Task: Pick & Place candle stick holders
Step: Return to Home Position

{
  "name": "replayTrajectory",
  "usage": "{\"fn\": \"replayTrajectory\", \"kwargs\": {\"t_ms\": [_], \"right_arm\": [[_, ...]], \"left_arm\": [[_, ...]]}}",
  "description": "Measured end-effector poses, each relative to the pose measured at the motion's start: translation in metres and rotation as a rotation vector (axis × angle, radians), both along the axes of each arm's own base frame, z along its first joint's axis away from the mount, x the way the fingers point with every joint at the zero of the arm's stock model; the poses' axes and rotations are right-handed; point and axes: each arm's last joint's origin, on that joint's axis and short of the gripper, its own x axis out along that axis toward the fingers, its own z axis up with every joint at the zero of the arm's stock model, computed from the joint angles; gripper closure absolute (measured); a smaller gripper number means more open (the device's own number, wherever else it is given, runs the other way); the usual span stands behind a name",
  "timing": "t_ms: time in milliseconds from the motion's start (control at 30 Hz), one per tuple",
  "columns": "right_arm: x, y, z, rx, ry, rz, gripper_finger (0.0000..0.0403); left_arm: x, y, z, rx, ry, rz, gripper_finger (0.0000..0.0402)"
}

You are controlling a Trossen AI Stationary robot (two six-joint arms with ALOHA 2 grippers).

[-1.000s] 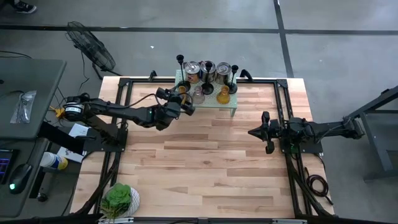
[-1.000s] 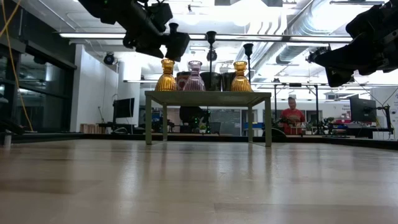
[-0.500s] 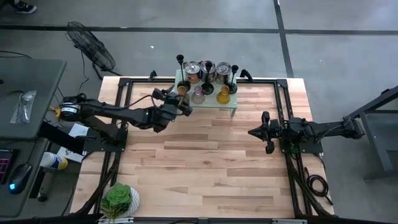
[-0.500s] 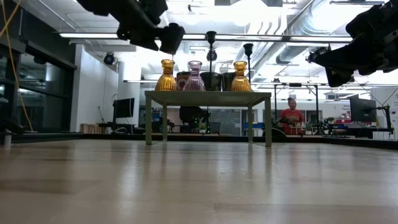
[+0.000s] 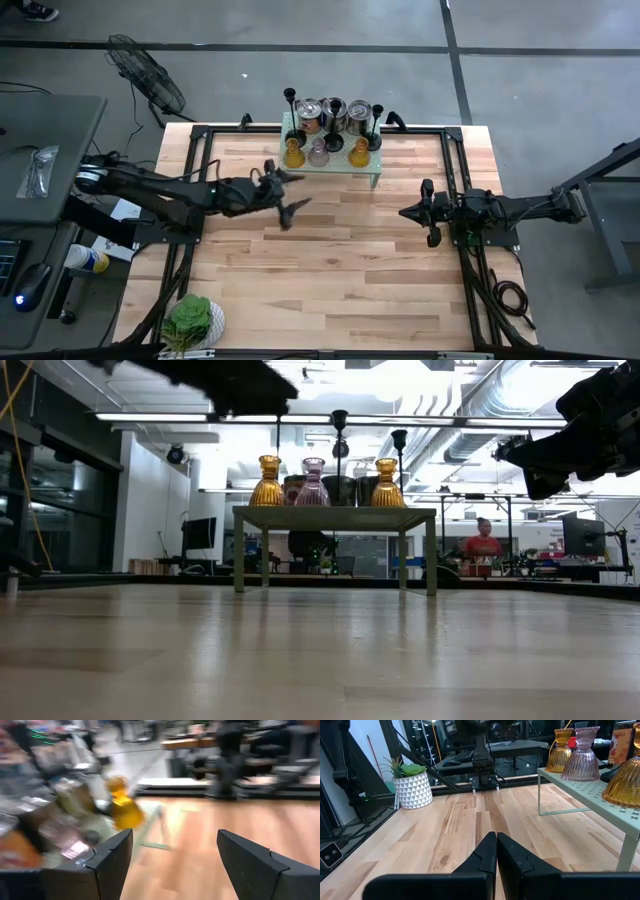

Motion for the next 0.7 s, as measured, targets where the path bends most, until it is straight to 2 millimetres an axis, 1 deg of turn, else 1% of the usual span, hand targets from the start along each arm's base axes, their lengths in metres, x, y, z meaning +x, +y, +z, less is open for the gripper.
{"fn": "replayTrajectory", "kwargs": {"t_ms": [100,233,300,400,500,700], "right_arm": [[0.0,0.0,0.0,0.0,0.0,0.0,0.0399],[0.0,0.0,0.0,0.0,0.0,0.0,0.0399],[0.0,0.0,0.0,0.0,0.0,0.0,0.0399],[0.0,0.0,0.0,0.0,0.0,0.0,0.0399],[0.0,0.0,0.0,0.0,0.0,0.0,0.0399],[0.0,0.0,0.0,0.0,0.0,0.0,0.0399]], "left_arm": [[-0.019,-0.001,-0.016,-0.073,-0.041,-0.101,0.0119],[-0.046,-0.002,-0.031,-0.201,-0.12,-0.239,0.0119],[-0.059,-0.002,-0.04,-0.257,-0.142,-0.275,0.0119],[-0.079,0.0,-0.048,-0.318,-0.186,-0.278,0.0119],[-0.099,0.003,-0.053,-0.334,-0.239,-0.273,0.0119],[-0.126,0.006,-0.06,-0.335,-0.329,-0.261,0.0119]]}}
